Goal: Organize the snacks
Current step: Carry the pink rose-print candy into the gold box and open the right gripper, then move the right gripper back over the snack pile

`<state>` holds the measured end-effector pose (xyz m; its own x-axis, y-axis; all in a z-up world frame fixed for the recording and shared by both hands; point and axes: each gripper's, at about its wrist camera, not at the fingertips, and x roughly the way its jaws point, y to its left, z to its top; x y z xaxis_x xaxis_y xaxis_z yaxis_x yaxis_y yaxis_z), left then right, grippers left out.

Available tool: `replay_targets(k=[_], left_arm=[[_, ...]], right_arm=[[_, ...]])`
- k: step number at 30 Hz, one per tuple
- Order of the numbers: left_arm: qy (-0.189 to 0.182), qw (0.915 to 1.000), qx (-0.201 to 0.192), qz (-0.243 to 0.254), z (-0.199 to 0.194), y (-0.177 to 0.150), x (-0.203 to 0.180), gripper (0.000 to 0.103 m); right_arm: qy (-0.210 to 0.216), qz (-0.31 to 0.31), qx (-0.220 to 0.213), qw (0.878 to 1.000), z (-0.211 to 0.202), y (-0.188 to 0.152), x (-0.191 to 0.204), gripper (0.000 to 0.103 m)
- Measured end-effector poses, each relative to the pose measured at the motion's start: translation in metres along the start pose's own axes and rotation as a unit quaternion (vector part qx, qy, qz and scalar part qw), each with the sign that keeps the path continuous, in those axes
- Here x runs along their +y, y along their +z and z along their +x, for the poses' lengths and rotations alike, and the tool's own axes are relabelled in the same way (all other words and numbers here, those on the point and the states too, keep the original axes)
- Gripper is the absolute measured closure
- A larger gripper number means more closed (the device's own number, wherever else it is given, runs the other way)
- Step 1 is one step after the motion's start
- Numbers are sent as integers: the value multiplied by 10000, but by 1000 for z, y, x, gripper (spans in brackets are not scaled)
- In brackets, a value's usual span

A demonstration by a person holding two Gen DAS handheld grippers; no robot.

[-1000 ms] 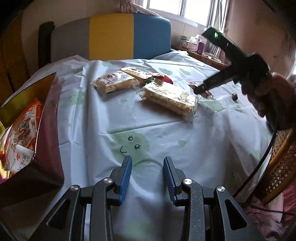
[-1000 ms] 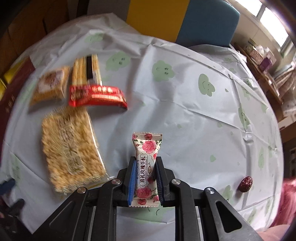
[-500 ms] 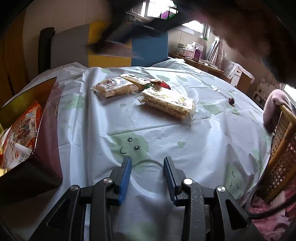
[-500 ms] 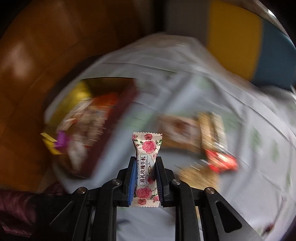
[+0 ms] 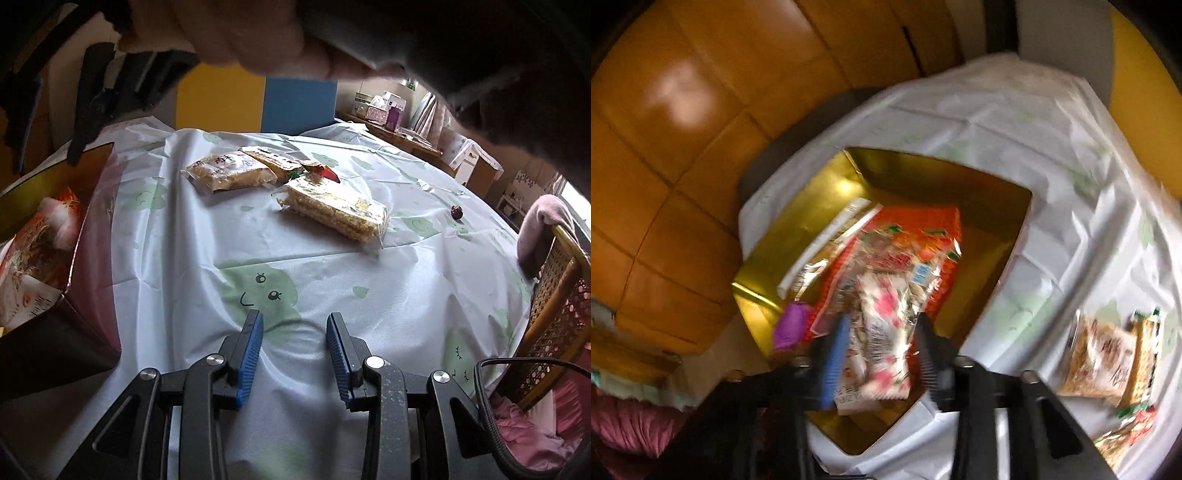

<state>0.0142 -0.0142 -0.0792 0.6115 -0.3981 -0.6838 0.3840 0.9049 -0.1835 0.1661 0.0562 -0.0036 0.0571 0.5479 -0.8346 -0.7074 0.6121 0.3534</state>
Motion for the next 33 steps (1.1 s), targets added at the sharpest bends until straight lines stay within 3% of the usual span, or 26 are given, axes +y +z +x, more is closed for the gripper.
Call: replay_targets(k=[7,21,27,33], left_arm=[[91,9999,-23,113,0,-1,-4,67],[96,9999,36,45,2,1,-3,67],[77,9999,102,-28,3,3,-1,67],[140,9996,213,-74,5,5,-2,67]], right_arm=[[-48,123,-222,9997,-24,-15,-15,62],[-1019,710,-389,9915,-83,-92,-82,62],[-1757,1117,-273,9777,-106,-135,-126,62],[-2506,1597,-283,9544,-116,-172,-171,62]])
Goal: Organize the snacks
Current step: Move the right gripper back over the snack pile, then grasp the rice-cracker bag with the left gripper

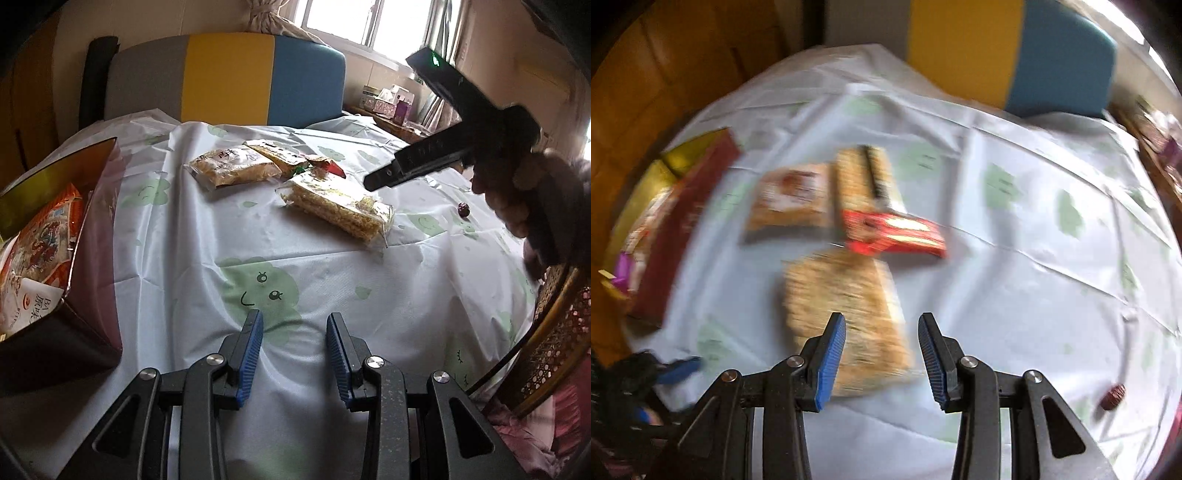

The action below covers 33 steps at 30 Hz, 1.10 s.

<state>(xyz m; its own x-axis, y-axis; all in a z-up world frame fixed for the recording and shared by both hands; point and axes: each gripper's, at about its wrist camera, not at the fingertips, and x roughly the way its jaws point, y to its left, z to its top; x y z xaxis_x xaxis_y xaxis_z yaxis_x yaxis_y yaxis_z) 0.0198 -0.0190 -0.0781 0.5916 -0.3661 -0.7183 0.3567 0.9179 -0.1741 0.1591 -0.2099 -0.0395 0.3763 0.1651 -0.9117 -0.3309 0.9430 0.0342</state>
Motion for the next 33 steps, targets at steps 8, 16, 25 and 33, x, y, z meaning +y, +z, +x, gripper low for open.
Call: replay_targets(k=[8,16,25,33], left_arm=[[124,9998,152,-70,3,4,-2,67],[217,9995,200,-97,4,5,-4,67],[302,9991,289,-109,7,8,-5,66],[358,9965,688,-316,10,23,-3,66]], right_arm=[[-249,770,-130,9966,9,-4,-31,62],[-140,785,-48,9968,10,0,-28,62],[-327,1035,26,9941,14,1,-42,62],[-556,1558,-118,9862,6,1,-64,61]])
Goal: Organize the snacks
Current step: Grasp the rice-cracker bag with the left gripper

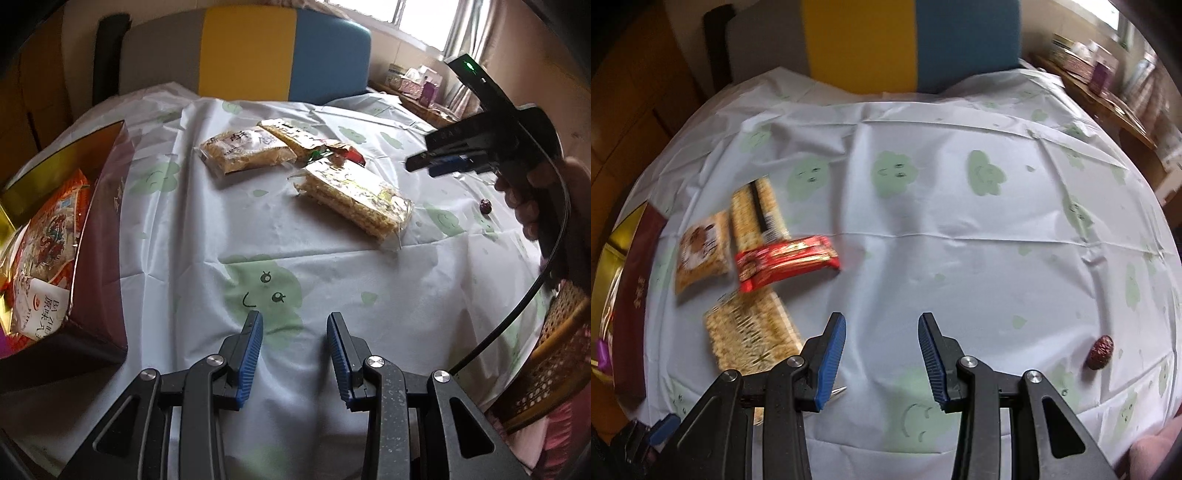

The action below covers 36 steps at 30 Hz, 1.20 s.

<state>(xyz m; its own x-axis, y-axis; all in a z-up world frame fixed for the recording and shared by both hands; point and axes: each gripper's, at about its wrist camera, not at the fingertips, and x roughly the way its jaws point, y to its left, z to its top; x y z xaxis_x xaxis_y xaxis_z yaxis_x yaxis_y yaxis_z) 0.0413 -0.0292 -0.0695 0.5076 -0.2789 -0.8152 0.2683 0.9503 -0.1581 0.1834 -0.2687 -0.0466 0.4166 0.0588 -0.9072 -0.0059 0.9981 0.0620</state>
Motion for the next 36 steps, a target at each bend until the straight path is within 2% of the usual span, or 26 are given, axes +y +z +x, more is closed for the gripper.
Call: replay_targets(k=[5,8,13,16,18,20,24,25,31,36], left_arm=[[0,9998,48,-167,-1,22,-2,67],[-7,9998,30,-215,1,37,-6,67],[-184,9984,219,-497,14,63,-14,65],[-312,9961,375,-733,23,77,-22,54],[-382,9940,448,-921,30,88,-27,52],[-335,9920,513,-1106,38,99,-31,42],[-306,9866,722,-1434,57,114,-38,35],[-297,9848,771,-1527,61,117,-39,30],[117,9762,955,-1944,83,131,-46,19],[480,9760,1131,-1800,102,139,-55,14]], right_arm=[[-287,434,171,9985,6,4,-20,61],[-329,627,136,9974,3,4,-29,62],[-312,797,73,9963,-1,6,-37,61],[-302,805,23,9963,-5,5,-37,61],[-269,825,-12,9962,-7,5,-37,61],[-250,848,-45,9961,-10,6,-38,62],[-169,953,-105,9953,-13,7,-41,61],[-157,975,-112,9950,-14,7,-42,62],[-49,1097,-179,9938,-18,8,-46,61],[-73,1150,-204,9931,-20,9,-49,61]])
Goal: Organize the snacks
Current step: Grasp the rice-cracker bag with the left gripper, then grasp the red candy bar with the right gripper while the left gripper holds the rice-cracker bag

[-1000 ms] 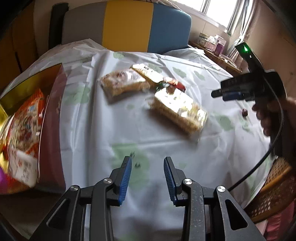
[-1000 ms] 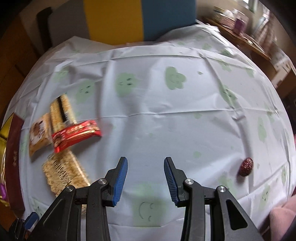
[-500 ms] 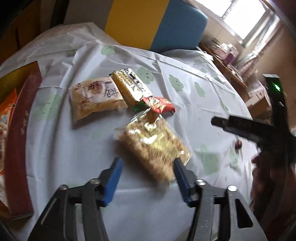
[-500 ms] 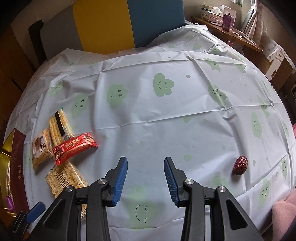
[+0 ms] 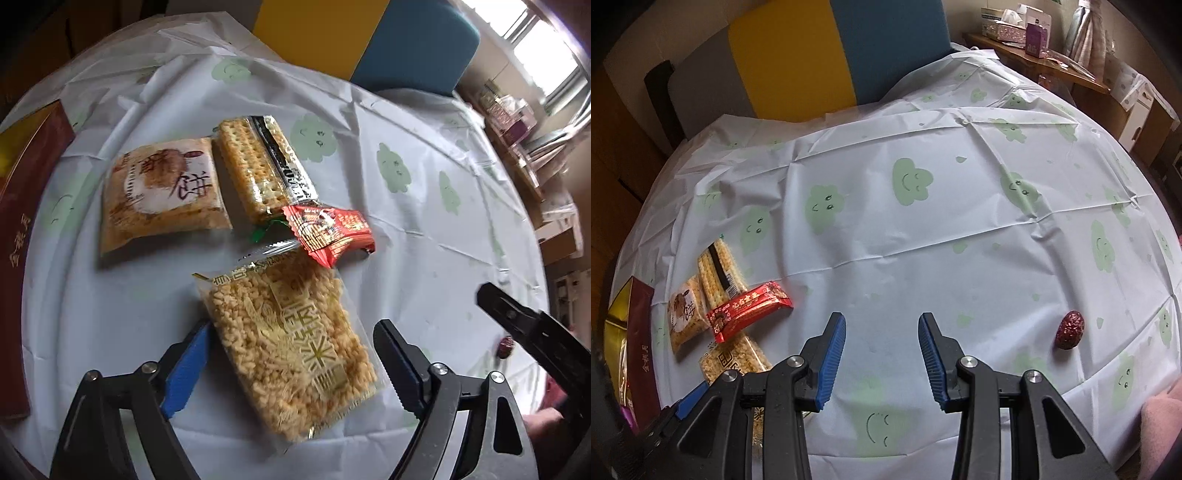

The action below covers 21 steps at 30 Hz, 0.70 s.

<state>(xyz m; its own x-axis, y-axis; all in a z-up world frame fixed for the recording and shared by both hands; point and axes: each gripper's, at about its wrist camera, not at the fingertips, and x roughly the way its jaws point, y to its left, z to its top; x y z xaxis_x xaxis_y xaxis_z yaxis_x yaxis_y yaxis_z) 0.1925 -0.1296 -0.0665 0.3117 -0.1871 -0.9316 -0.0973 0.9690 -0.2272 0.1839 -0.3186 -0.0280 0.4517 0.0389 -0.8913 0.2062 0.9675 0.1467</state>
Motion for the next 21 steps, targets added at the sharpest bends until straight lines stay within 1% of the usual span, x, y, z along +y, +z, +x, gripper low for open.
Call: replay_targets(k=[4,5,7,8,10,11,13,16,18,21], left_arm=[[250,9988,-40,430,5,-2,-11,12],[273,9979,-112,582,5,-4,-13,12],[289,9950,-313,906,1,-12,-14,16],[243,9933,-412,1048,-1,-16,-13,19],[132,9904,-526,1273,-7,-23,-6,21],[62,9898,-551,1314,-10,-26,-2,25],[-99,9884,-602,1392,-17,-33,10,26],[-267,9835,-637,1670,-28,-44,28,26],[-398,9803,-640,1827,-36,-56,45,26],[-459,9764,-716,1985,-48,-72,62,25]], right_arm=[[12,76,-4,10000,-1,1,-4,61],[12,58,-2,10000,-1,1,-4,61],[-1,47,18,10000,0,2,-4,61],[2,38,48,10000,1,1,-3,61],[1,-10,104,9999,3,0,-2,61],[-16,-43,125,9999,4,0,0,61],[-38,-109,155,9998,5,-1,2,61],[-45,-135,226,9996,9,-2,3,61],[30,-129,251,9996,10,-2,4,61],[251,-154,272,9992,11,-3,7,61]])
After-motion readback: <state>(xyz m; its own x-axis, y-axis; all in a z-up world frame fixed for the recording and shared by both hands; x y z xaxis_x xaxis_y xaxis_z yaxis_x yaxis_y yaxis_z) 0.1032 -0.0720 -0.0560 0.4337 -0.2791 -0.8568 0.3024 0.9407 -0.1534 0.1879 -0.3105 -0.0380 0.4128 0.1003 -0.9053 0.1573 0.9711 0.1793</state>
